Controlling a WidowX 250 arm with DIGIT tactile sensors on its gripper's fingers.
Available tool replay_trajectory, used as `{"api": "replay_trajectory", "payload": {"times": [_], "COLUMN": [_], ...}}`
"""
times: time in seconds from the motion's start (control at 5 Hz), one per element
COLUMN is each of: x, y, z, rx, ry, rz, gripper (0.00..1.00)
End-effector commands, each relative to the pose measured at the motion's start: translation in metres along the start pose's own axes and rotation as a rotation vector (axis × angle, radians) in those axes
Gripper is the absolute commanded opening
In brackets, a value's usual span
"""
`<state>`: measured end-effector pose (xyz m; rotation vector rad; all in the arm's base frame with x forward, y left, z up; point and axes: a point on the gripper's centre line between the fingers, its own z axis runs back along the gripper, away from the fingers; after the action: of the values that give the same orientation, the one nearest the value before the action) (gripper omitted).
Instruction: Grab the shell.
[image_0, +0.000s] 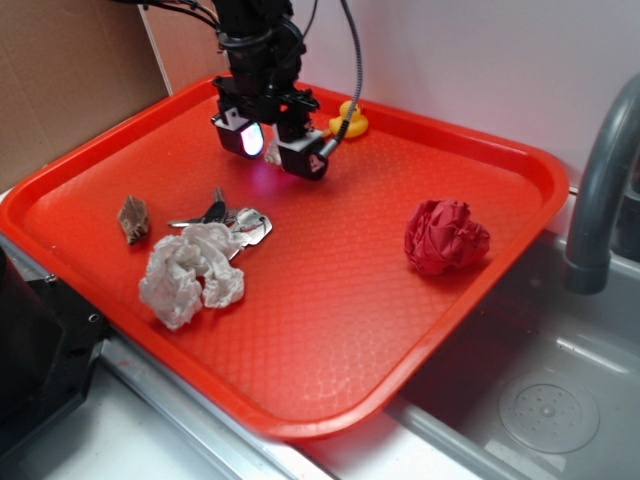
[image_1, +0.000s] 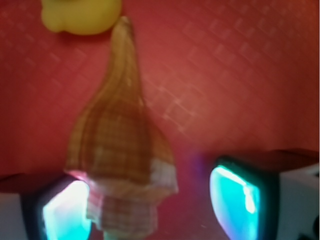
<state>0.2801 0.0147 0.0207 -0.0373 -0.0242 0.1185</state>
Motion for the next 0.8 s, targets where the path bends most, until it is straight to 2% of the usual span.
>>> {"api": "replay_trajectory", "payload": {"times": [0.0,0.2,0.4,0.6], "x": [0.01,0.018,0.023,0.021], "y": [-0.024,-0.019,-0.013,-0.012], "z": [-0.006,-0.015,-0.016,-0.014], "rx": [0.045,0.055,0.053,0.049], "ry": [-0.035,-0.018,-0.021,-0.023], "rz": [-0.044,-0.039,-0.023,-0.024], "gripper": [1.0,1.0,0.0,0.0]}}
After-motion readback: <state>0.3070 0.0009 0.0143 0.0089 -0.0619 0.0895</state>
